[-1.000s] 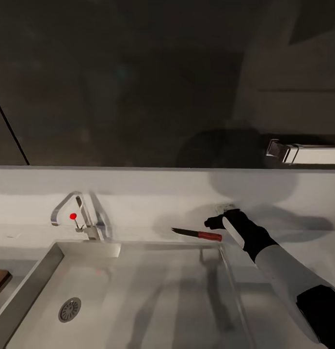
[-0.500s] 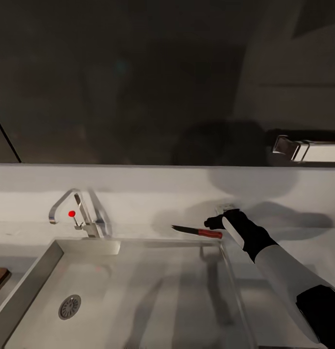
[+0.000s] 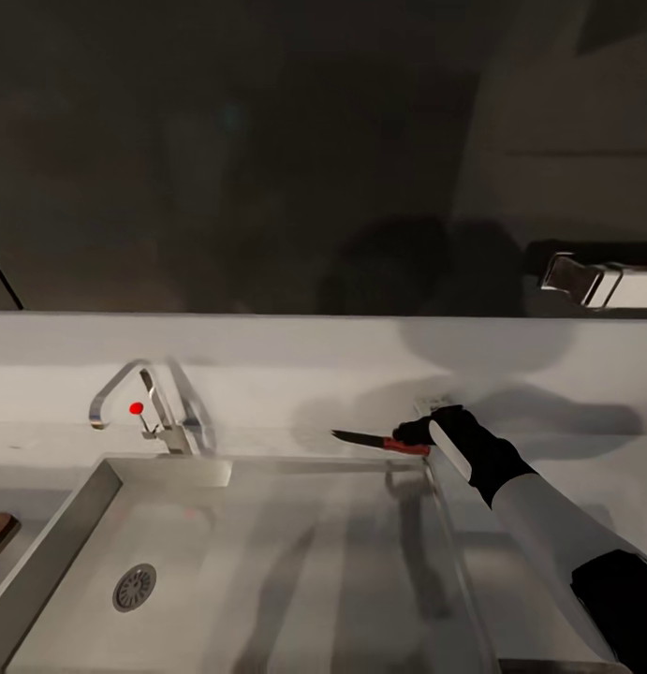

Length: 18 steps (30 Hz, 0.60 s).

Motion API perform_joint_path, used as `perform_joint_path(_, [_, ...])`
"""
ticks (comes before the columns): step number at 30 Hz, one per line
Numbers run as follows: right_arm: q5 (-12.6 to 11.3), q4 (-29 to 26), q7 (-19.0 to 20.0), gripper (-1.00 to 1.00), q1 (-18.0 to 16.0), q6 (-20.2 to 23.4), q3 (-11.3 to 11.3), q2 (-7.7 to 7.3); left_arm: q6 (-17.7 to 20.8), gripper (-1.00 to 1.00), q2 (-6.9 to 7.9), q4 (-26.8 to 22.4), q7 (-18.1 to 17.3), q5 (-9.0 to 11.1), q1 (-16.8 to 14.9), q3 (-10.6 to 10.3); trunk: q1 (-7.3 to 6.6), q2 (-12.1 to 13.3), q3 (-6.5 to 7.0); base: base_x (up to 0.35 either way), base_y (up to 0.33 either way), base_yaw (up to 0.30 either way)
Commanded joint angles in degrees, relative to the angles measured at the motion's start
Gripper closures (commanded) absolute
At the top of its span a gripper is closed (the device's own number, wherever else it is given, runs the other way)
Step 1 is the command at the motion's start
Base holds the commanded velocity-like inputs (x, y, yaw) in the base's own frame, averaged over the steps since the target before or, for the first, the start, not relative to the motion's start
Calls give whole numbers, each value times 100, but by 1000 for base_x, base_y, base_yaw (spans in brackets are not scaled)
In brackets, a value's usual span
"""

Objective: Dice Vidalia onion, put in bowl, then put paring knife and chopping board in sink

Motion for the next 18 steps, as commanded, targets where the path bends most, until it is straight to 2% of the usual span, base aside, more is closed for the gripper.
perform_joint_path(1, [-56,0,-40,-100,-7,16,38,-8,-28,-100,-6,19,3,13,-7,-34,3,-13,-21,0,0,0])
perform_joint_path(5, [-55,10,-35,-100,-7,-36,49,-7,-28,-100,-6,19,3,12,-7,-34,3,-13,-58,0,0,0])
perform_joint_path(9, [-60,43,-34,-100,-7,-146,287,-13,-28,-100,-6,19,3,14,-7,-34,3,-13,-95,0,0,0])
perform_joint_path(12, [-63,62,-33,-100,-7,-178,376,-15,-28,-100,-6,19,3,13,-7,-34,3,-13,-122,0,0,0])
perform_joint_path(18, [-63,67,-33,-100,-7,-186,397,-16,-28,-100,-6,19,3,16,-7,-34,3,-13,-156,0,0,0])
